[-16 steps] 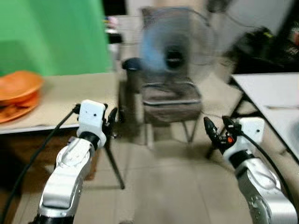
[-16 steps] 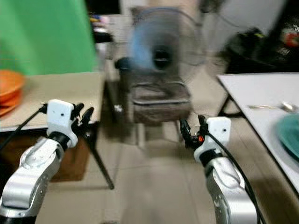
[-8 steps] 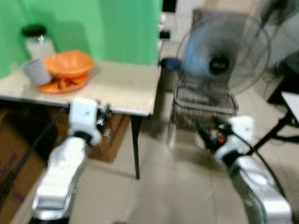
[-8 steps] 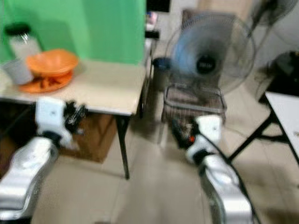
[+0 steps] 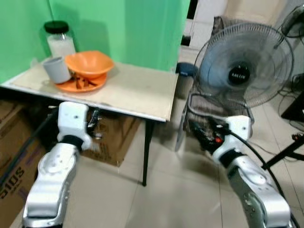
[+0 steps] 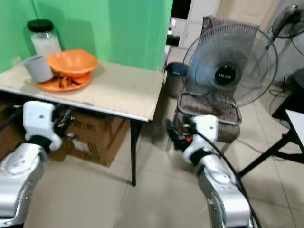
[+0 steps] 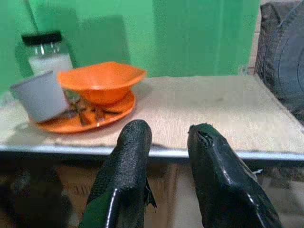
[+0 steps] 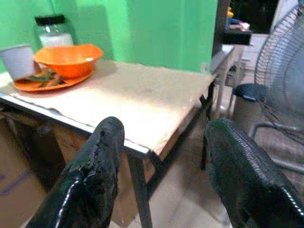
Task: Setting the table
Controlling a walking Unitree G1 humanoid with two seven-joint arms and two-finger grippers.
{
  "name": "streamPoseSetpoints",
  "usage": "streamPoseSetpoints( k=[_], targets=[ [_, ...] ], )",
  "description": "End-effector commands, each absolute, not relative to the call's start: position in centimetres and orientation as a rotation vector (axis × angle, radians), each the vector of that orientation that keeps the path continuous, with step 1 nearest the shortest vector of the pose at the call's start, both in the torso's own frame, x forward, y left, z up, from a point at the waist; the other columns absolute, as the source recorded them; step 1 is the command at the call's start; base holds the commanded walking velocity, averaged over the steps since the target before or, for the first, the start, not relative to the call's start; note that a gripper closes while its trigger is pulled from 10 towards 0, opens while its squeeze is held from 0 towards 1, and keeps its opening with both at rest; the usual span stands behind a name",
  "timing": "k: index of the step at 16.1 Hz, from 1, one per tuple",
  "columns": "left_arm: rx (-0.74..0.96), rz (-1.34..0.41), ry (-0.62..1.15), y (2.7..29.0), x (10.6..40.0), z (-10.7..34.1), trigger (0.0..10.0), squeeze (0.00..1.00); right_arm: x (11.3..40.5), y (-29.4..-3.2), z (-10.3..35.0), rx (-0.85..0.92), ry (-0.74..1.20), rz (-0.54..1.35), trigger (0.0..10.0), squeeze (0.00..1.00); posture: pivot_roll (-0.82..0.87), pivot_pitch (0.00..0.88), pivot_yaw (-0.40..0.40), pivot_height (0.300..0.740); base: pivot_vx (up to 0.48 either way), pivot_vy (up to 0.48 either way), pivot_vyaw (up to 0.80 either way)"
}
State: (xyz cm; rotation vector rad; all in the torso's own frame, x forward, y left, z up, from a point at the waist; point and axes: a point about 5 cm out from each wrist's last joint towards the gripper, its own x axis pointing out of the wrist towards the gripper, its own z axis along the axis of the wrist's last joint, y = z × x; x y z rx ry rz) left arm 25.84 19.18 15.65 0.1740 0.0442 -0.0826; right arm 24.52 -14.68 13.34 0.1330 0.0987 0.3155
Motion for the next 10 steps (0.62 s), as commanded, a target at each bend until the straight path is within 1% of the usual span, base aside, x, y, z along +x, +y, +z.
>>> streamPoseSetpoints(
  k=[1, 4, 5, 7, 10],
  targets=[
    [0.165, -0.115, 0.036, 18.3, 25.8, 15.9, 10.0, 0.00, 24.5, -15.9, 13.1, 0.136, 0.119, 0.269, 10.0, 0.00, 0.08, 0.000, -0.051, 0.740, 0.337, 0.000, 0.00],
    [0.171, -0.116, 0.035, 18.5, 25.7, 16.0, 10.0, 0.00, 24.4, -15.7, 13.1, 0.143, 0.120, 0.291, 10.0, 0.00, 0.10, 0.000, -0.055, 0.740, 0.341, 0.000, 0.00],
    [0.179, -0.114, 0.035, 18.6, 25.7, 16.1, 10.0, 0.00, 24.3, -15.0, 13.0, 0.108, 0.125, 0.341, 10.0, 0.00, 0.10, 0.000, -0.053, 0.740, 0.341, 0.000, 0.00],
    [0.196, -0.124, 0.036, 18.6, 25.7, 16.1, 10.0, 0.00, 24.2, -14.7, 13.1, 0.096, 0.122, 0.361, 10.0, 0.00, 0.10, 0.000, -0.050, 0.740, 0.341, 0.000, 0.00],
    [0.202, -0.151, 0.041, 18.6, 25.5, 16.2, 10.0, 0.00, 24.1, -14.7, 13.3, 0.103, 0.096, 0.343, 10.0, 0.00, 0.11, 0.000, -0.027, 0.740, 0.342, 0.000, 0.80]
  ],
)
